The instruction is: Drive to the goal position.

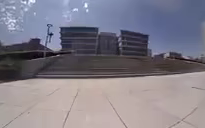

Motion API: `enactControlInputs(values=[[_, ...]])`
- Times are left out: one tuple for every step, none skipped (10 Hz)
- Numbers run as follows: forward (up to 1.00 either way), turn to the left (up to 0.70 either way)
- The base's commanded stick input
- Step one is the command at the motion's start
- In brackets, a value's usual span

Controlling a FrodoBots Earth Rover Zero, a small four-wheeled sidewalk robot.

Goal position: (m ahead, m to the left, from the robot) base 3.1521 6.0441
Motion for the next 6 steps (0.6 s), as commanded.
enactControlInputs(values=[[0.70,0.27],[0.70,0.27],[0.70,0.27],[0.70,0.27],[0.70,0.27],[0.70,0.27]])
